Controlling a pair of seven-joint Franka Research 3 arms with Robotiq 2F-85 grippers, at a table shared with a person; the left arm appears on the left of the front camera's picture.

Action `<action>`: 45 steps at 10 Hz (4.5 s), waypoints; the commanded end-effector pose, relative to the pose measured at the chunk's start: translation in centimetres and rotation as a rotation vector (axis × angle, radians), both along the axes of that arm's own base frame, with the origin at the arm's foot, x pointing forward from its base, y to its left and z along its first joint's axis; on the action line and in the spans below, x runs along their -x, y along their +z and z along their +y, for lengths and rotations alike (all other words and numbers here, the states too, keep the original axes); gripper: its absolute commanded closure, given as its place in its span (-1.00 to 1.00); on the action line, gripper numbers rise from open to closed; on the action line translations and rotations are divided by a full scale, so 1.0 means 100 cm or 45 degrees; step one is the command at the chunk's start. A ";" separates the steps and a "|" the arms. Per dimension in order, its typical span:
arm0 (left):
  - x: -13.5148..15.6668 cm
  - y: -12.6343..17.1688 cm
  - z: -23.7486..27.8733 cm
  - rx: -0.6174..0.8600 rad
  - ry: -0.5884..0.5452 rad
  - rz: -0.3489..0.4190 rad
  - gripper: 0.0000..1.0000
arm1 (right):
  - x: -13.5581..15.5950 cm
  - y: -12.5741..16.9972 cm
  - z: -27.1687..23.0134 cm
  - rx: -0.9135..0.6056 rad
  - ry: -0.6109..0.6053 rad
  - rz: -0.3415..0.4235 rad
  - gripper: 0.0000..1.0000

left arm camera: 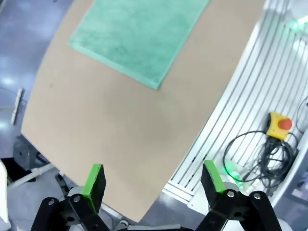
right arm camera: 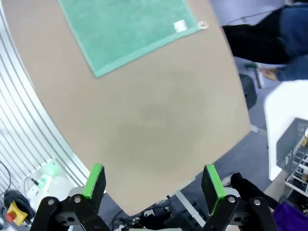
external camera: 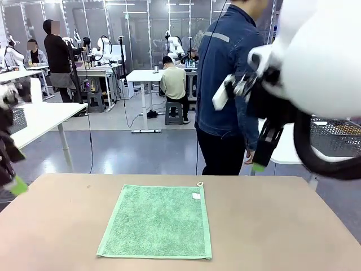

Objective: Fold the towels and place them in the basket.
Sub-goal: When a person lays out a Towel with hook on the table, fold it in half twice.

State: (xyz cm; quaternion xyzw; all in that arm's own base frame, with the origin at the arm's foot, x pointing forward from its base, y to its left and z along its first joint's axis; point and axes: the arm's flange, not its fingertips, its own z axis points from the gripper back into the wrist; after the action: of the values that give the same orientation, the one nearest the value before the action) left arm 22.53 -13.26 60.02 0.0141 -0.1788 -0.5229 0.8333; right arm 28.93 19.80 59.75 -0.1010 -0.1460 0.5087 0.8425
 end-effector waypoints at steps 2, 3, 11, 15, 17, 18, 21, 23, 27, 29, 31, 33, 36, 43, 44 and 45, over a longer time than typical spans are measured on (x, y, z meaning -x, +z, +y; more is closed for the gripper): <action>-0.008 -0.038 -0.010 -0.003 -0.058 0.010 -1.00 | -0.006 -0.039 0.015 0.039 0.154 0.104 -1.00; -0.014 -0.056 -0.018 0.000 -0.080 0.021 -1.00 | -0.008 -0.056 0.018 0.022 0.185 0.143 -1.00; -0.023 -0.064 -0.027 -0.031 -0.073 0.065 -1.00 | -0.007 -0.078 0.024 0.054 0.146 0.191 -1.00; -0.038 -0.087 -0.039 -0.064 -0.214 0.075 -1.00 | -0.026 -0.112 0.055 0.103 0.276 0.320 -1.00; -0.051 -0.112 -0.043 -0.114 -0.334 0.080 -1.00 | -0.029 -0.132 0.063 0.103 0.304 0.342 -1.00; -0.065 -0.132 -0.046 -0.136 -0.418 0.094 -1.00 | -0.034 -0.144 0.067 0.096 0.355 0.338 -1.00; -0.091 -0.178 -0.061 -0.164 -0.524 0.160 -1.00 | -0.035 -0.176 0.075 0.062 0.555 0.311 -1.00; -0.105 -0.207 -0.067 -0.169 -0.566 0.188 -1.00 | -0.034 -0.200 0.083 0.061 0.626 0.326 -1.00; -0.110 -0.252 -0.079 -0.234 -0.537 0.221 -1.00 | -0.042 -0.227 0.092 0.061 0.708 0.330 -1.00; -0.109 -0.266 -0.083 -0.267 -0.530 0.243 -1.00 | -0.045 -0.233 0.095 0.056 0.694 0.359 -1.00; -0.118 -0.255 -0.086 -0.253 -0.563 0.273 -1.00 | -0.039 -0.231 0.093 0.084 0.670 0.351 -1.00; -0.118 -0.255 -0.086 -0.253 -0.563 0.273 -1.00 | -0.039 -0.231 0.093 0.084 0.670 0.351 -1.00; -0.124 -0.263 -0.084 -0.217 -0.577 0.288 -1.00 | -0.044 -0.238 0.095 0.084 0.688 0.345 -1.00; -0.142 -0.293 -0.088 -0.176 -0.606 0.333 -1.00 | -0.053 -0.290 0.097 0.011 0.613 0.377 -1.00; -0.148 -0.299 -0.088 -0.177 -0.598 0.325 -1.00 | -0.059 -0.294 0.097 0.020 0.603 0.362 -1.00; -0.147 -0.301 -0.088 -0.168 -0.597 0.326 -1.00 | -0.058 -0.297 0.097 0.013 0.600 0.366 -1.00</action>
State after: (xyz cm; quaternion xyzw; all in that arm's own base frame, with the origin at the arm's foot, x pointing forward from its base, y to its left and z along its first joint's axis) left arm 36.58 -21.86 30.32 -0.0310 -0.0190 -0.7053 0.7080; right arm 34.54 29.08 30.72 0.0031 -0.0312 0.7064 0.7071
